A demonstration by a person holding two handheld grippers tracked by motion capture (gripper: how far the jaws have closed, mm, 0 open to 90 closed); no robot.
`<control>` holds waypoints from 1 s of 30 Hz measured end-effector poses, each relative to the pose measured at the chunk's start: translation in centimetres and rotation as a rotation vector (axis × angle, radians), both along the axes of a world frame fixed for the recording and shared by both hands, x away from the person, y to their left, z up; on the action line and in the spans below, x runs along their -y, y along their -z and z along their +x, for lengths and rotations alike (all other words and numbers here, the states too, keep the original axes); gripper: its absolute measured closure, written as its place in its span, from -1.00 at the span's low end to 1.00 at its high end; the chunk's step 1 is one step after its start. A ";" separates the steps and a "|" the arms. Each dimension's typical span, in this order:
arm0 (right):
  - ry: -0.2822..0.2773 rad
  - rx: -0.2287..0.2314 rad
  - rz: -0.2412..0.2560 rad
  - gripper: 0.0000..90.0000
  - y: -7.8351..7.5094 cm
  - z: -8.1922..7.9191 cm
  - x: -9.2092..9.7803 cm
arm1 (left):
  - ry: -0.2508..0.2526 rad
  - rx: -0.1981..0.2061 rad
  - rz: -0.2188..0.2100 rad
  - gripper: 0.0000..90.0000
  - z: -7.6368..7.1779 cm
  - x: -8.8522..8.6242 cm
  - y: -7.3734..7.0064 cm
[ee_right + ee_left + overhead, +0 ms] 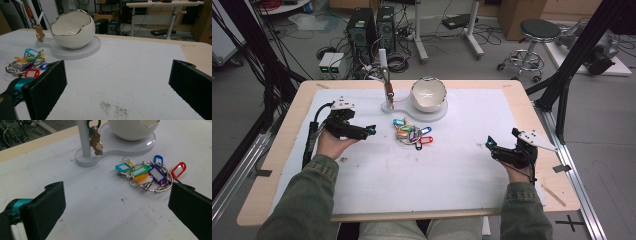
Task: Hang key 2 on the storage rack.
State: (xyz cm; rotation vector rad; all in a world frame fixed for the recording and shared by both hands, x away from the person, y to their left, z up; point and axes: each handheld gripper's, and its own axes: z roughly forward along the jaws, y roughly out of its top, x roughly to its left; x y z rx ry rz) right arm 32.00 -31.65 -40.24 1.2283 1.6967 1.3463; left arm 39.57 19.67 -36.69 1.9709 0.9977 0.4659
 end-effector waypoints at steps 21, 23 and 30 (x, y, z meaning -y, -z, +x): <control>0.015 0.009 0.021 -0.98 0.1 -0.2 0.2 | 0.133 -0.068 0.071 -0.95 3.1 7.2 0.7; 0.015 0.012 0.019 -0.98 0.1 -0.2 0.2 | 0.138 -0.076 0.084 -0.94 3.4 7.7 0.7; 0.006 0.017 0.038 -0.98 0.1 -0.2 0.4 | 0.148 -0.112 0.092 -0.86 4.5 8.3 1.5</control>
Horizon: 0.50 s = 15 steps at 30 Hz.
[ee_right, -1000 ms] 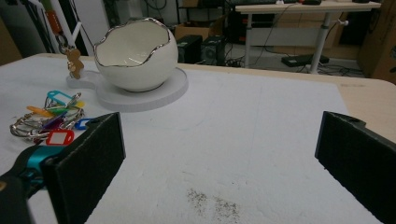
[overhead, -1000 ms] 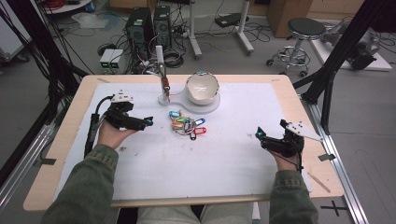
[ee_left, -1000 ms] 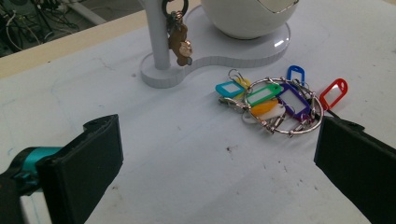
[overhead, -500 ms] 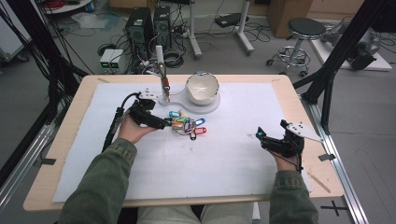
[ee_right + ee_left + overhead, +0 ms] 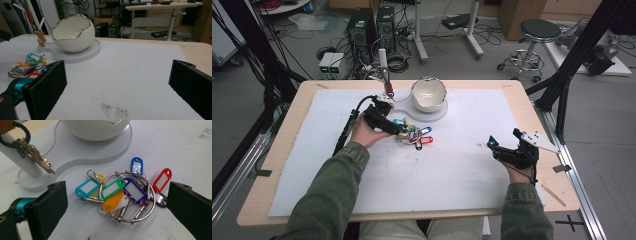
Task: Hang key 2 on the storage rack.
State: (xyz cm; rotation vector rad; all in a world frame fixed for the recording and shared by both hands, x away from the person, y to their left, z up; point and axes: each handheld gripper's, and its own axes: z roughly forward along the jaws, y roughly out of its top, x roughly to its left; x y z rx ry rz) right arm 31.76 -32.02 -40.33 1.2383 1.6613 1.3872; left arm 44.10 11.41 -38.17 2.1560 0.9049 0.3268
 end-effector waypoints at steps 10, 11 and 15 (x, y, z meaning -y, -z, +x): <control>-0.017 -0.003 0.005 -0.98 0.0 0.1 0.0 | 0.003 -0.057 0.031 -0.78 0.9 -0.1 1.6; -0.017 -0.003 0.005 -0.98 0.0 0.1 0.0 | 0.007 -0.059 0.036 -0.76 1.0 0.0 1.7; -0.019 0.000 0.005 -0.98 0.1 0.1 0.0 | 0.033 -0.059 0.041 -0.63 1.1 0.2 2.1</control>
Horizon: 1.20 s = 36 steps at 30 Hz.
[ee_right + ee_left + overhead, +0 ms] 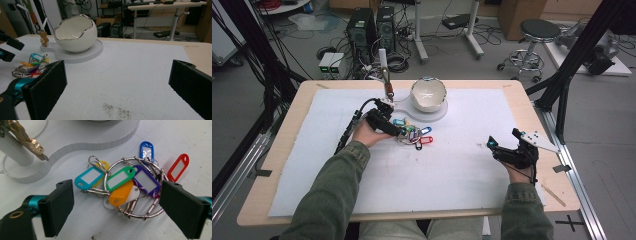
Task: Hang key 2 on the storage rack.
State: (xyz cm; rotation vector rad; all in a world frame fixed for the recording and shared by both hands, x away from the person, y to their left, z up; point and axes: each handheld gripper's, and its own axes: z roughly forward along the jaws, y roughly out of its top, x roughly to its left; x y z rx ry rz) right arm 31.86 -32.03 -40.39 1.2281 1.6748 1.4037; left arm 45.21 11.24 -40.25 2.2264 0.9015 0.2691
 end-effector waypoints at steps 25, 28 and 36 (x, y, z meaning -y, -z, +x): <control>-0.024 -0.025 0.024 -0.98 0.3 0.2 0.1 | 0.075 -0.009 0.066 0.14 0.3 0.8 2.1; -0.020 -0.025 0.039 -0.98 0.3 0.2 0.3 | 0.098 -0.001 0.076 0.36 0.2 0.8 2.1; -0.015 -0.024 0.048 -0.98 0.3 0.2 0.4 | 0.113 0.073 0.109 0.73 -0.2 1.0 1.6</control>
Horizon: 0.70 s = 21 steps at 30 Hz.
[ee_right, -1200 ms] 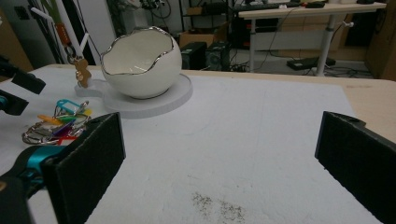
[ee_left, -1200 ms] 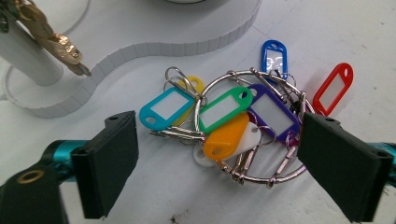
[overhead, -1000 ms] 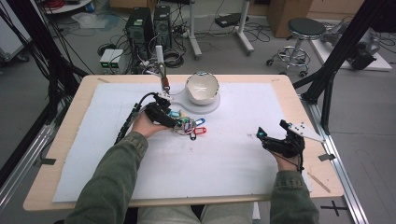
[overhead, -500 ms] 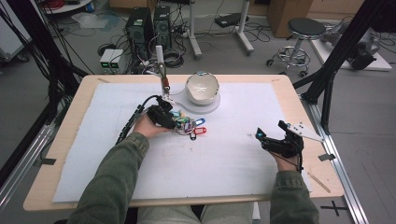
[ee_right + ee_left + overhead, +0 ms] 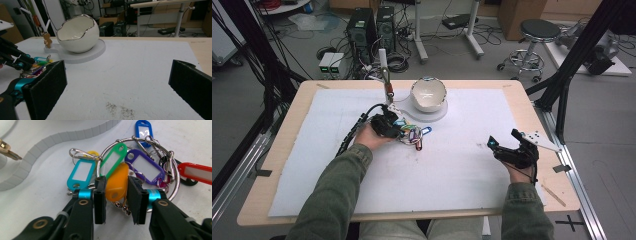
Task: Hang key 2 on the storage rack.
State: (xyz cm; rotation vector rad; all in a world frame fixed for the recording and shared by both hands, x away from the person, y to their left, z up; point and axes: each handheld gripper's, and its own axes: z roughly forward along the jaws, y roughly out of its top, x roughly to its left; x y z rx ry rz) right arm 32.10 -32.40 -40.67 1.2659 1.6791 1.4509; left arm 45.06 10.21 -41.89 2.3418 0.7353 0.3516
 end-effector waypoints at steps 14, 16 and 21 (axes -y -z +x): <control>0.008 -0.005 0.005 -0.98 0.1 0.0 0.2 | 0.000 -0.011 -0.027 0.95 0.1 -0.2 -0.1; 0.008 -0.006 0.007 -0.98 0.1 0.0 0.2 | -0.010 -0.008 -0.046 0.95 0.2 -0.4 -0.3; 0.008 -0.005 0.012 -0.98 0.1 0.0 0.3 | -0.013 0.021 -0.064 0.95 0.0 -0.9 -1.1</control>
